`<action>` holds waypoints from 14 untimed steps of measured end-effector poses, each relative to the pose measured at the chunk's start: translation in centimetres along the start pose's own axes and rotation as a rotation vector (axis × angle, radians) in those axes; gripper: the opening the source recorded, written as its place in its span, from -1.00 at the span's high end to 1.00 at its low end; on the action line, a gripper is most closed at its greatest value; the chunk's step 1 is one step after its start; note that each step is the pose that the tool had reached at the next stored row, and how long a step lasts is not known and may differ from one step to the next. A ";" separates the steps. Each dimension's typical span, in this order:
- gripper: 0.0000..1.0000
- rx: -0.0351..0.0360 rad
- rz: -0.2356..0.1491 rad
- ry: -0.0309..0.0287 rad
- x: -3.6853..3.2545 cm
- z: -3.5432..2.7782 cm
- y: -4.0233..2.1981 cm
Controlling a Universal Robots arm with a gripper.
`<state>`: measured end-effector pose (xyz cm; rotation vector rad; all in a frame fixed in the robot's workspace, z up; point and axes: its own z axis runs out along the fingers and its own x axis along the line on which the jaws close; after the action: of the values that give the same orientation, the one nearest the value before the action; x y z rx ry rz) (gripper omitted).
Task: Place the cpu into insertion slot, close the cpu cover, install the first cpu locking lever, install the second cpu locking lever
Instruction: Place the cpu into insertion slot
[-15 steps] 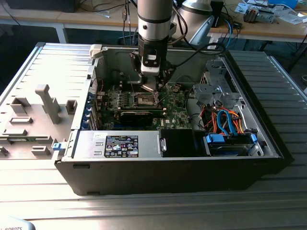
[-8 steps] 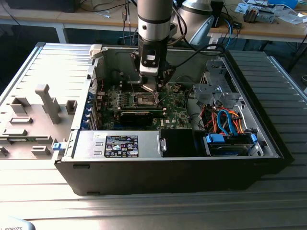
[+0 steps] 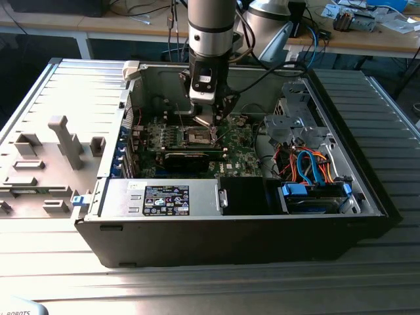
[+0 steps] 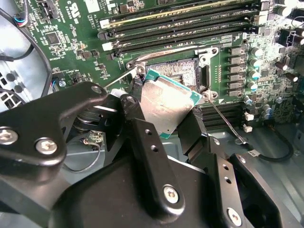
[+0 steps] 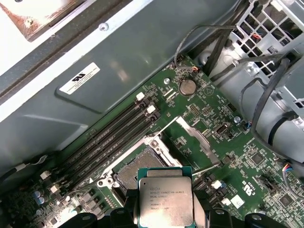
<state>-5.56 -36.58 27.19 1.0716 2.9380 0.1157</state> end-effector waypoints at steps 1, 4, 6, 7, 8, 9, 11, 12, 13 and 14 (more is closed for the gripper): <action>-0.09 -0.0001 0.005 -0.0004 0.00 0.02 0.00; -0.09 -0.0002 0.015 -0.0011 0.00 0.04 0.00; -0.09 -0.0003 0.021 -0.0015 0.00 0.06 -0.01; -0.09 -0.0003 0.023 -0.0017 0.00 0.06 0.00; -0.09 -0.0004 0.026 -0.0019 0.00 0.08 -0.01; -0.09 -0.0004 0.029 -0.0021 0.00 0.09 -0.01; -0.09 -0.0004 0.033 -0.0025 0.00 0.11 -0.01; -0.09 -0.0005 0.035 -0.0026 0.00 0.12 -0.01; -0.09 -0.0005 0.038 -0.0028 0.00 0.14 -0.01; -0.09 -0.0006 0.041 -0.0030 0.00 0.15 -0.01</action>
<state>-5.56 -36.58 27.04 1.1308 2.9142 0.1152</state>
